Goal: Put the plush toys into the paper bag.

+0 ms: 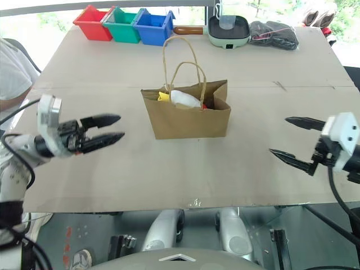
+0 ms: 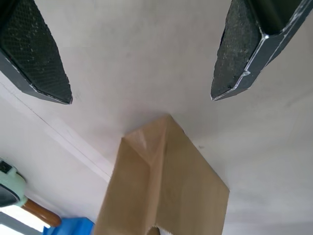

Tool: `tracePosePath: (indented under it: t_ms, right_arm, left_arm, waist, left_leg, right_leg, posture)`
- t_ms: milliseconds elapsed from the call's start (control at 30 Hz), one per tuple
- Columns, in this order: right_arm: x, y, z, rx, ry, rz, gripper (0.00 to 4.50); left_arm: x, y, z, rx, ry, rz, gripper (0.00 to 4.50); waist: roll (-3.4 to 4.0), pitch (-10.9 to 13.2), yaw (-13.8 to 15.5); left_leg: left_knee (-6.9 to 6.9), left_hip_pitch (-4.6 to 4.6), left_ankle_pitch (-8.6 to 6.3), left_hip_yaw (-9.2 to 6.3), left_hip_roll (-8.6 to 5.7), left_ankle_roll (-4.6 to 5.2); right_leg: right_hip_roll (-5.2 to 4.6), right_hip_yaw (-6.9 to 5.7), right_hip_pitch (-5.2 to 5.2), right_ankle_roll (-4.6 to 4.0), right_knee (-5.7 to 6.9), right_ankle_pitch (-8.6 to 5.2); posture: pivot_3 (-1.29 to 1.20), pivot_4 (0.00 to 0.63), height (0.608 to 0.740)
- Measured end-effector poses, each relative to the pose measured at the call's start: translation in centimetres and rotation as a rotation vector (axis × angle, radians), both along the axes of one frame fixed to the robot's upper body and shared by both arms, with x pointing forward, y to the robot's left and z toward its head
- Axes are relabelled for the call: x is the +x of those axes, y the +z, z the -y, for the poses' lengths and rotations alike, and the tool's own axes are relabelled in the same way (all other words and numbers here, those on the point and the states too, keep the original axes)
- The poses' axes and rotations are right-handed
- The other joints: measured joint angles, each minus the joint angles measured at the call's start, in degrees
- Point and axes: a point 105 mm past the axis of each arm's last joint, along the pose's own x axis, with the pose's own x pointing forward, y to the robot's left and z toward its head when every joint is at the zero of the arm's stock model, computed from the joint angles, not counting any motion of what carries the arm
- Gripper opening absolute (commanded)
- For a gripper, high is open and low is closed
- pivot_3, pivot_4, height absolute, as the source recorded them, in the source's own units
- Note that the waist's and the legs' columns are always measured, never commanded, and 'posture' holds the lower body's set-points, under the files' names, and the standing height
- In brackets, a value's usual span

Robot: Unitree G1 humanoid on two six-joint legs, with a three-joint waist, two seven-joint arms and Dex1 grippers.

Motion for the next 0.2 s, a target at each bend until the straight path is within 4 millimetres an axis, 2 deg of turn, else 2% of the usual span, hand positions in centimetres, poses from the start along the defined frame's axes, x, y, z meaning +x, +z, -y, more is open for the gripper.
tracePosePath:
  t_ms: [67,200]
  right_arm:
    - [-0.9,-0.4,1.5,-0.013,-0.051,-0.027,4.41]
    - [-1.8,-0.5,3.4,-0.029,-0.12,-0.048,4.41]
  left_arm:
    - [-1.8,-1.1,-1.0,0.024,0.086,-0.024,4.2]
    - [-3.1,-1.3,-2.1,0.06,0.174,-0.016,4.2]
  waist:
    - [-0.01,0.0,0.1]
    - [0.01,-0.1,0.8]
  left_leg:
    - [0.0,0.06,0.0,0.01,-0.02,0.0]
    - [0.12,0.2,0.0,0.13,-0.01,0.0]
  right_leg:
    - [0.03,0.01,0.02,-0.01,0.0,-0.01]
    - [0.05,0.08,0.09,0.03,0.01,-0.22]
  posture:
    - [0.0,0.15,0.74]
    - [0.0,0.15,0.74]
